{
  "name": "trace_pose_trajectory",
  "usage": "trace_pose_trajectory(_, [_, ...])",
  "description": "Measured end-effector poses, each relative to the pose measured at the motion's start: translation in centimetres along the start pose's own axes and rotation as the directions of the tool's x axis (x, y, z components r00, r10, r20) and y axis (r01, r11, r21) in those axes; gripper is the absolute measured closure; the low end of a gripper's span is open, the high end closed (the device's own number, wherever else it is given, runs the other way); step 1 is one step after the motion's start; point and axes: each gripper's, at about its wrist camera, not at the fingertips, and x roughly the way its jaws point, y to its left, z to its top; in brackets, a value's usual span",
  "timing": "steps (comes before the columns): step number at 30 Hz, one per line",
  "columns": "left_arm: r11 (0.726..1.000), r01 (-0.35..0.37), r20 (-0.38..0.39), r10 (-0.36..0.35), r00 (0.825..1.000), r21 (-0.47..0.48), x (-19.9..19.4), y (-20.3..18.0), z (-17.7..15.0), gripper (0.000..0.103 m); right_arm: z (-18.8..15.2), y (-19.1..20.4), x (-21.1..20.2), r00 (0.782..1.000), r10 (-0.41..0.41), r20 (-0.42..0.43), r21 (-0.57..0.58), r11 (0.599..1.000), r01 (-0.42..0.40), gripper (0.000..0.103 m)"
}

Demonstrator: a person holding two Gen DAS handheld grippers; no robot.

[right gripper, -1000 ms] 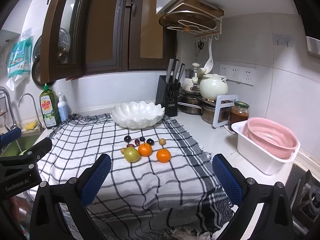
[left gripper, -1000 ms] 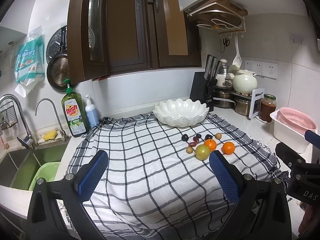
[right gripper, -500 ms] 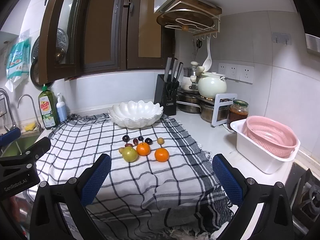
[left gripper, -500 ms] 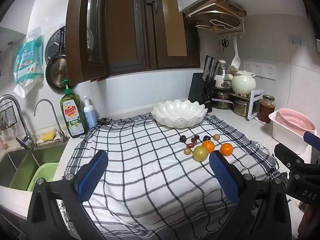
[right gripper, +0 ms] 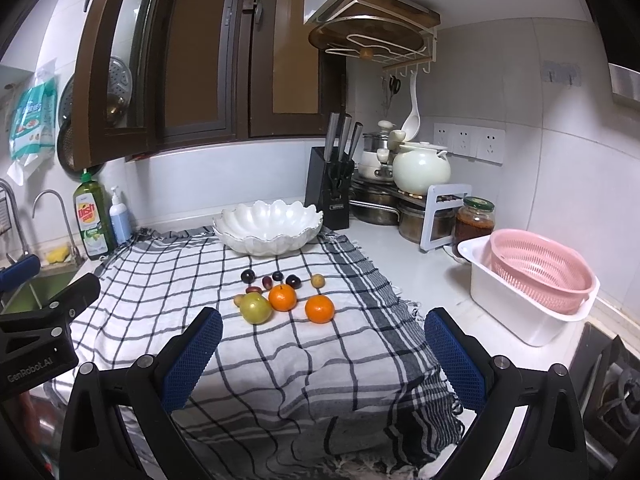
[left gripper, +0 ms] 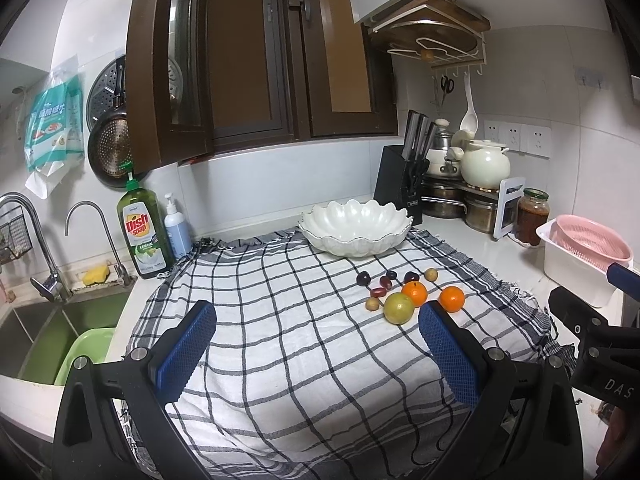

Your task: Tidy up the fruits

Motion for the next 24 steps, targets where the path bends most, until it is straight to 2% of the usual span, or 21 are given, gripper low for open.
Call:
trace_pose_trajectory(13, [1.0, 0.012, -0.001, -0.012, 1.0, -0.007, 0.5, -0.5, -0.1, 0.0, 0.0, -0.1, 0.6, 1.0, 0.001, -0.013, 0.004, 1.0, -0.001, 0.001])
trace_pose_trajectory(21, [0.998, 0.062, -0.043, -0.062, 0.997, -0.003, 2.8, -0.6, 0.0, 0.0, 0.2, 0.3, 2.3, 0.999, -0.012, -0.05, 0.014, 1.0, 0.013, 0.001])
trace_pose_trajectory(24, [0.997, 0.079, -0.071, -0.077, 0.994, 0.025, 4.1, -0.9, 0.1, 0.0, 0.2, 0.3, 3.4, 0.997, -0.02, -0.072, 0.02, 1.0, 0.022, 0.001])
